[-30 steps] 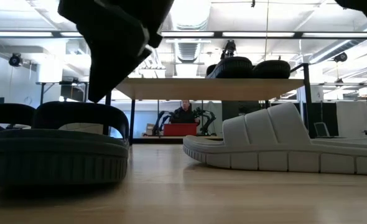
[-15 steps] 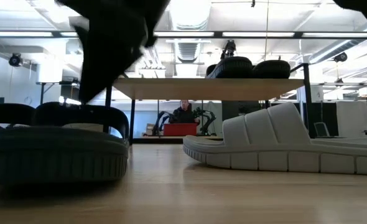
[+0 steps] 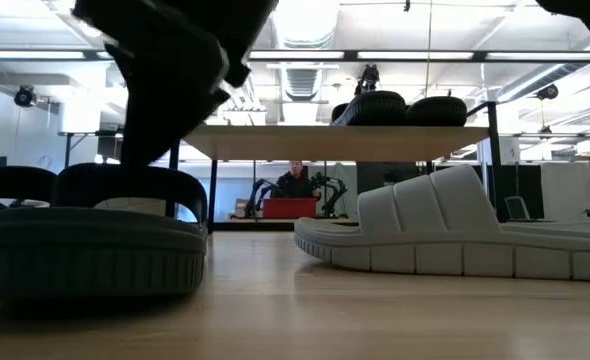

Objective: Pick and place slides into the shelf
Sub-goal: Put the right black slipper on the shelf

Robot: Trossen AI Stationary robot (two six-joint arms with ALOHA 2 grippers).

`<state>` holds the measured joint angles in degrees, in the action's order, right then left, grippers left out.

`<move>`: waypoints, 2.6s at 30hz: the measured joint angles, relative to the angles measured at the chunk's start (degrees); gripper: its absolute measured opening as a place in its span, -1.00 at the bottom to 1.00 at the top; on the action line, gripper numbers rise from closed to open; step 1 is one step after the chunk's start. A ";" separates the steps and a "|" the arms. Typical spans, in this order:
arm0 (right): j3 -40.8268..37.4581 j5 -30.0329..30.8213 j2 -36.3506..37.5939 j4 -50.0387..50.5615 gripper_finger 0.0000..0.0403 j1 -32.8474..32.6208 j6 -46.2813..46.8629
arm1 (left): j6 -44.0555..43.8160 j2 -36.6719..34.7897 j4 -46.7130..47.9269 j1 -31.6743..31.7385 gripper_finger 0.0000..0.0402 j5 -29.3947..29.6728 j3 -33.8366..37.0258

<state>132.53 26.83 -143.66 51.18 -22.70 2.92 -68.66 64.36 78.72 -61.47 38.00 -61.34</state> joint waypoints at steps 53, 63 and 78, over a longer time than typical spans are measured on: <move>1.06 26.82 19.83 20.26 -0.94 17.05 3.78 | -3.04 -0.66 -0.20 0.00 -1.00 1.86 1.84; -5.30 21.17 19.77 19.52 -0.94 24.65 -10.54 | -3.06 -0.68 -0.17 0.00 -1.00 1.92 1.84; -11.94 22.50 19.81 18.95 -0.93 25.35 -6.99 | -3.08 -0.68 -0.02 0.00 -1.00 1.94 1.86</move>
<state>120.59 49.33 -123.85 70.13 2.66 -4.08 -71.75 63.68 78.70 -61.47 39.94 -59.48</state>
